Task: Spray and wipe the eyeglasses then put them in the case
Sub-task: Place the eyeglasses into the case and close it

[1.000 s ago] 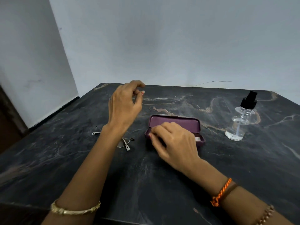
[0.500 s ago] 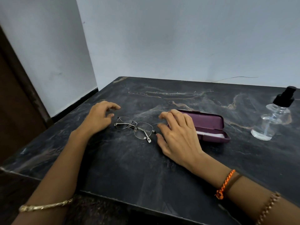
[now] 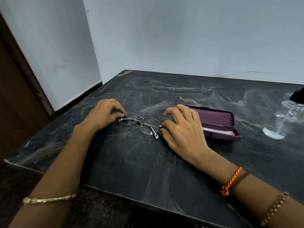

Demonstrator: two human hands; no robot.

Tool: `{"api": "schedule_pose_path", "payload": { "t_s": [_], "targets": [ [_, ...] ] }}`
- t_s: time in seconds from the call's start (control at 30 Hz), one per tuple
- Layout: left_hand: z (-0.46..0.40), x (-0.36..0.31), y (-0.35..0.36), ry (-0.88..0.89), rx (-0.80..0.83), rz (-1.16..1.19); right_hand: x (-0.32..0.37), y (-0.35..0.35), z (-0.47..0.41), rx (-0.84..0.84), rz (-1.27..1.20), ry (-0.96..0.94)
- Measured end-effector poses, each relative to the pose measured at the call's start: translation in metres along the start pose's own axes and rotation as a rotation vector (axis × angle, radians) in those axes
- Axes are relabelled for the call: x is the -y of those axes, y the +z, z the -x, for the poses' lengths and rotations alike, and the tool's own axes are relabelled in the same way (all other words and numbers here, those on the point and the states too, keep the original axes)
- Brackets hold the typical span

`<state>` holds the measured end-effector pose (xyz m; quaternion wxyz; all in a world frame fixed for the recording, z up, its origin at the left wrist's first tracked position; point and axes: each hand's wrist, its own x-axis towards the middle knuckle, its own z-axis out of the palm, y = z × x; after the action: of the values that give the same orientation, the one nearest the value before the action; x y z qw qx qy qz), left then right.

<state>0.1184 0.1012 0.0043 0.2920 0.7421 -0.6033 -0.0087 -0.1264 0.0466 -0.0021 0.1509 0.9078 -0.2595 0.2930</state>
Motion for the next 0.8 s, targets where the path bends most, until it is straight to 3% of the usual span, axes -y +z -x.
{"api": "schedule_pose_path", "payload": {
  "t_s": [0.4,0.53,0.8],
  "targets": [
    [0.000,-0.014,0.005,0.124,-0.206,0.195,-0.008,-0.010,0.002,-0.330,-0.183,0.117],
    [-0.003,-0.041,0.007,0.210,-0.202,0.326,-0.030,-0.029,0.001,-0.424,-0.307,0.236],
    [-0.017,-0.106,0.029,0.294,-0.128,0.387,-0.095,-0.054,0.019,-0.430,-0.461,0.419]
  ]
}}
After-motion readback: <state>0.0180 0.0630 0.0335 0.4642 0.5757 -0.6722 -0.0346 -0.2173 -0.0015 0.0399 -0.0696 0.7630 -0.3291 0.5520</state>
